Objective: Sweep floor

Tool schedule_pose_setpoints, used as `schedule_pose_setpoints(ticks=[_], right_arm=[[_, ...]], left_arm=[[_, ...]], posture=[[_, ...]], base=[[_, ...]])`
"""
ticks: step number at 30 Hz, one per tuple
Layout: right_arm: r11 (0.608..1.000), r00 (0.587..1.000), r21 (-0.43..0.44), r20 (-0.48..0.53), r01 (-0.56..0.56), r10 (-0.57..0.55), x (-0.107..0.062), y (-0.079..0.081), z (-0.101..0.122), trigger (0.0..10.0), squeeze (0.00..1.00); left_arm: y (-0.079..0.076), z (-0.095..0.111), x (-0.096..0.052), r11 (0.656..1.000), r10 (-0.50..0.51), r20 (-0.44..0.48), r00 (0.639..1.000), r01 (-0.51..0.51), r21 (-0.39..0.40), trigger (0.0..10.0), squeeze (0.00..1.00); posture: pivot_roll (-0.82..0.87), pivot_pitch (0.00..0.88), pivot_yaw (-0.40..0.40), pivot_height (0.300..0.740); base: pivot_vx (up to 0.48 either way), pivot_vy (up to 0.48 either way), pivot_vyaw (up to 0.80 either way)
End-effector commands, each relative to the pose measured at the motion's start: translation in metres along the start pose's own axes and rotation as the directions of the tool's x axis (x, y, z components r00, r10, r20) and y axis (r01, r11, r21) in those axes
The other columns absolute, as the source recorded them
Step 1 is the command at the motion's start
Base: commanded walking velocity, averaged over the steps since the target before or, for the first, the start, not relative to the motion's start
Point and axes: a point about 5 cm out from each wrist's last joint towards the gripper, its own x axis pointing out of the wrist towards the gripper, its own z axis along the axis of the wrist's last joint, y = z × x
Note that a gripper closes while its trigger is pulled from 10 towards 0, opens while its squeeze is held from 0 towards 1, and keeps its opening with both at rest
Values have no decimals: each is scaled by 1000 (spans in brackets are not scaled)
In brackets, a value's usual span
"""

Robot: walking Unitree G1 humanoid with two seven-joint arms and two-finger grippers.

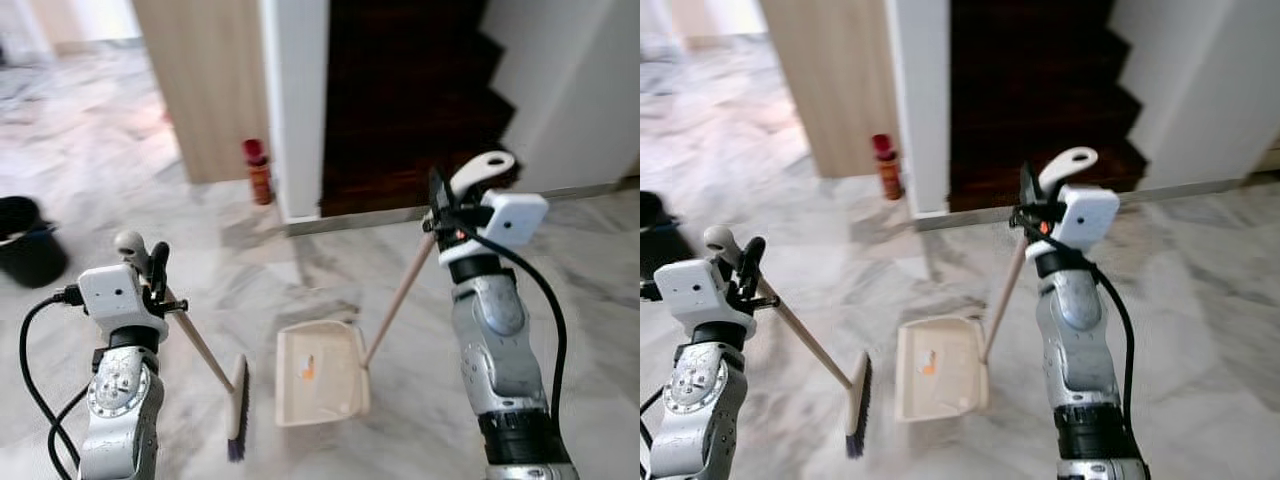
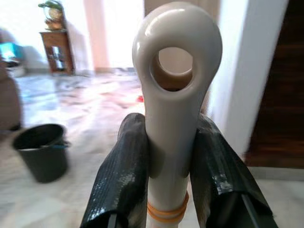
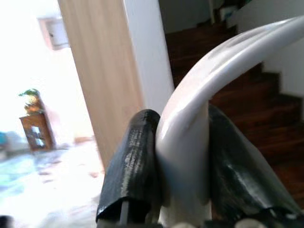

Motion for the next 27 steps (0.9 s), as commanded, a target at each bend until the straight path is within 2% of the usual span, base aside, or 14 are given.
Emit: schedule_pose_setpoints(ticks=[1,7,14,22,27], right_arm=[[1000,999,2,39,6,-6,4,-2,9,10000,0],[1000,999,-10,45,2,-2,6,-2,10,10000,0],[1000,999,-10,44,-1,1,5,-2,10,10000,0],[1000,999,16,37,7,-8,5,-3,8,10000,0],[993,999,105,2,51,-52,5,-4,3,10000,0]], left_arm=[[0,9,1,1000,1,47,999,-1,7,10000,0],[0,9,0,1000,1,46,999,-2,7,10000,0],[-1,9,-1,1000,-1,46,999,1,5,10000,0],[-1,10,-3,1000,0,48,999,0,6,10000,0],[-1,11,-3,1000,-2,51,999,2,6,10000,0]], posture=[[14,83,19,740],[15,85,20,740],[16,72,24,740],[17,56,25,740],[20,52,26,740]], base=[[0,345,0],[0,347,0],[0,348,666],[0,348,0],[0,346,0]])
